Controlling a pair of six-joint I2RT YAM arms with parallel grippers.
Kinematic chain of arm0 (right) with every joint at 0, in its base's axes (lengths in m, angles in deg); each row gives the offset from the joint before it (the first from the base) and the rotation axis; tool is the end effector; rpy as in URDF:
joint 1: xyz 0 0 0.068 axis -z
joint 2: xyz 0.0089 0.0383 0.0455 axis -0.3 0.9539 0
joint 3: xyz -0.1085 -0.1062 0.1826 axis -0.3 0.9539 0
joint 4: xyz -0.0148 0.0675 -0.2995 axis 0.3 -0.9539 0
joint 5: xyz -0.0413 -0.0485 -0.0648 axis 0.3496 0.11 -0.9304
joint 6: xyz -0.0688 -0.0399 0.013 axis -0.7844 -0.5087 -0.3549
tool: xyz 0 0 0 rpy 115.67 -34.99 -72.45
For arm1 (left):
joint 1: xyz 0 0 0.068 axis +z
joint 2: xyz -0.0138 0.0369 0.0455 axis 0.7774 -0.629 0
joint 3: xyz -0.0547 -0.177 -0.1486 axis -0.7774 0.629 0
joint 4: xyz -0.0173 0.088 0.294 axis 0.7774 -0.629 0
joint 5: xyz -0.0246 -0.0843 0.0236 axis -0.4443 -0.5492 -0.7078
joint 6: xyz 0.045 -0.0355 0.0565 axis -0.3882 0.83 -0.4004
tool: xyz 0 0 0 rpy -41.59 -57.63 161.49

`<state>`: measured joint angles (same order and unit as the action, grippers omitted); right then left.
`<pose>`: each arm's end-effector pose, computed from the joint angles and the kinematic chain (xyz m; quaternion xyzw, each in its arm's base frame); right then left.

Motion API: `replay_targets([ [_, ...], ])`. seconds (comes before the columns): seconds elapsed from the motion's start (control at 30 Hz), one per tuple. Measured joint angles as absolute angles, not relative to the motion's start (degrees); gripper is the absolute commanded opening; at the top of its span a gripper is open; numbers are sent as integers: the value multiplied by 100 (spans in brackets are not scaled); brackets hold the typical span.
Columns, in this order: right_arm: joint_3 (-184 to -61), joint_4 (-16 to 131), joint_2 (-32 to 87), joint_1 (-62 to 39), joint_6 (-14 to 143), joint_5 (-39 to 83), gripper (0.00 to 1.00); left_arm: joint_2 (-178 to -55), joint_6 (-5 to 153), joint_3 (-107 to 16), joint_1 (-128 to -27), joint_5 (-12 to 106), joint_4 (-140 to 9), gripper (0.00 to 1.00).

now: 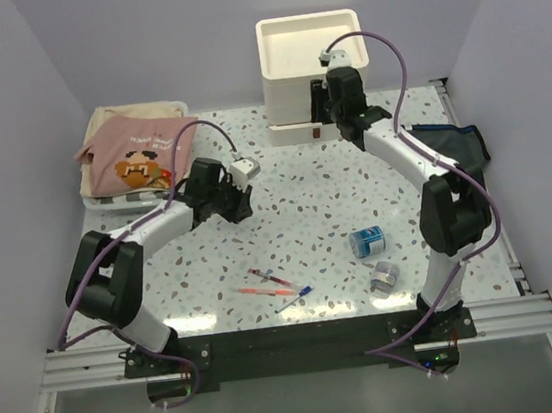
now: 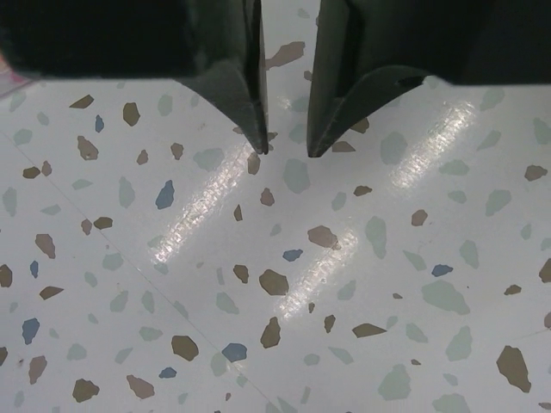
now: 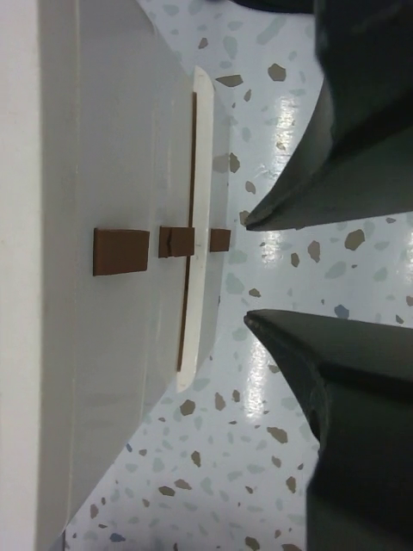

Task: Sort the stationery into containers
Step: Open the drawer in the storage box.

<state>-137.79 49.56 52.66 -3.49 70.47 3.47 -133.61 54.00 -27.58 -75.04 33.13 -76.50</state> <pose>0.4831 0.1708 0.2551 -0.0079 0.8355 0.0804 0.5436 0.3466 -0.1834 0.1021 0.3216 0.8587 -0.2277 0.3276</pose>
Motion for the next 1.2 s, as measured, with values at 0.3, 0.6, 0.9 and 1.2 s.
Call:
replay_targets([
  [0.3, -14435, 5002, 5990, -353, 7015, 369, 50, -13361, 5433, -2771, -7504, 3311, -7613, 47],
  [0.6, -14835, 5124, 6252, -353, 6927, 334, 45, -13359, 5433, -2771, -7504, 3311, -7611, 47],
  [0.9, -15045, 5279, 6335, -353, 6842, 143, 43, -13361, 5437, -2771, -7504, 3306, -7609, 47],
  [1.2, -15150, 5246, 6455, -353, 6822, 6, 41, -13363, 5440, -2771, -7504, 3298, -7609, 47],
])
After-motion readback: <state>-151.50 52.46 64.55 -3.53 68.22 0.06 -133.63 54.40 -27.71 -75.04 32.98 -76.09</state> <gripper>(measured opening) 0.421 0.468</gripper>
